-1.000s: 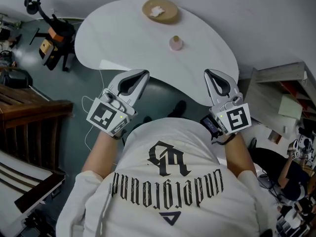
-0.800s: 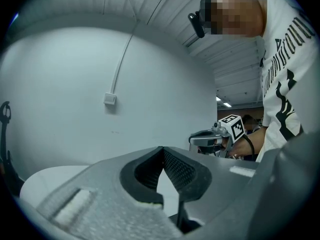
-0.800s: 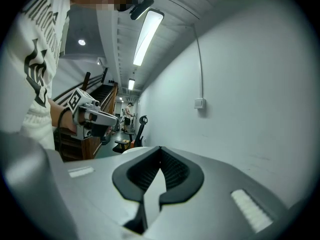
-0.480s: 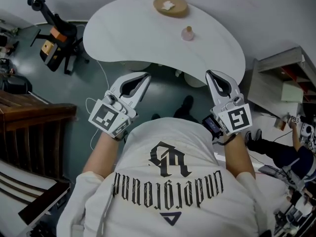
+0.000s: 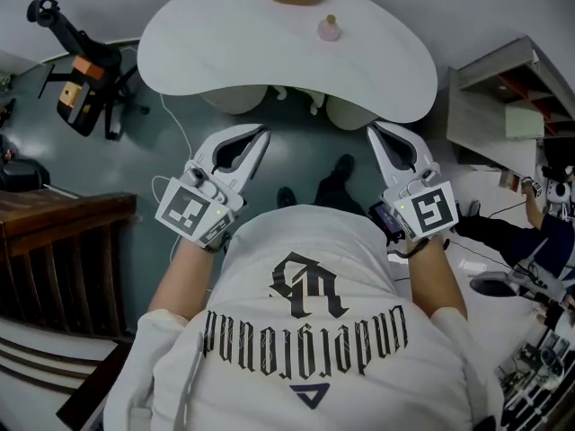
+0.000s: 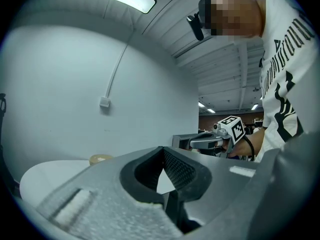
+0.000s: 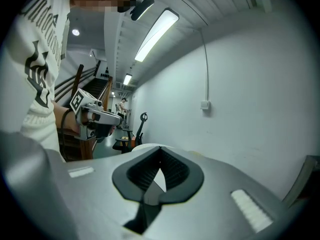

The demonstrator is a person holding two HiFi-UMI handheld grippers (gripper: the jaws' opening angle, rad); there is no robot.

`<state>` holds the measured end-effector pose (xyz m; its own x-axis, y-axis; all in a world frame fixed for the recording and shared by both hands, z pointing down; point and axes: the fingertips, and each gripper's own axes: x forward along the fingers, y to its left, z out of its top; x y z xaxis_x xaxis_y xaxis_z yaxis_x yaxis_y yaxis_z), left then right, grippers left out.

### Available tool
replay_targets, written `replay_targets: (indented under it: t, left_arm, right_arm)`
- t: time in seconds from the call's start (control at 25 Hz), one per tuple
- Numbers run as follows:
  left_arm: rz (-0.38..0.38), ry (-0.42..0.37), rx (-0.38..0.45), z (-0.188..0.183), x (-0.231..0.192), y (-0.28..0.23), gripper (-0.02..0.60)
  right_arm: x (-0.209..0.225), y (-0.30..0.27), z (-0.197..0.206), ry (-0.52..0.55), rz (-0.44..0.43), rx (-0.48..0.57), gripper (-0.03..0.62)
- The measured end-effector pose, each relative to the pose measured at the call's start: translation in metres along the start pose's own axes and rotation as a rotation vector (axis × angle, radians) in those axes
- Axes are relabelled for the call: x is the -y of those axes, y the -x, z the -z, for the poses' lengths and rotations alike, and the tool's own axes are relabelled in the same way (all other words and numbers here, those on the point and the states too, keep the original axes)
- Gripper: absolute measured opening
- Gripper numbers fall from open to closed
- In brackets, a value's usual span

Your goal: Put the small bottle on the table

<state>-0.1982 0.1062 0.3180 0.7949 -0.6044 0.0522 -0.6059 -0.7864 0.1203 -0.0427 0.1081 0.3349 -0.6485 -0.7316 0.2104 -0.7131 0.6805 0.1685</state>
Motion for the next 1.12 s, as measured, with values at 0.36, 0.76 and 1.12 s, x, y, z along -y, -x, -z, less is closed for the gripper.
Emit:
replay_targets:
  t: [0.36,0.76,1.12]
  left_arm:
    - [0.019,0.005,0.003,0.006,0.046,-0.008,0.006]
    - [0.004,0.006,-0.011,0.016,0.14,-0.039,0.006]
    - [0.021,0.007,-0.018,0.028,0.23,-0.051,0.006]
  right_arm:
    - [-0.008,0.045,0.01,0.007,-0.006,-0.013,0.003]
    - [-0.025,0.122,0.023,-0.046,-0.09,0.022,0.003]
    - [-0.024,0.203,0.043,-0.05,-0.099,0.022,0.003]
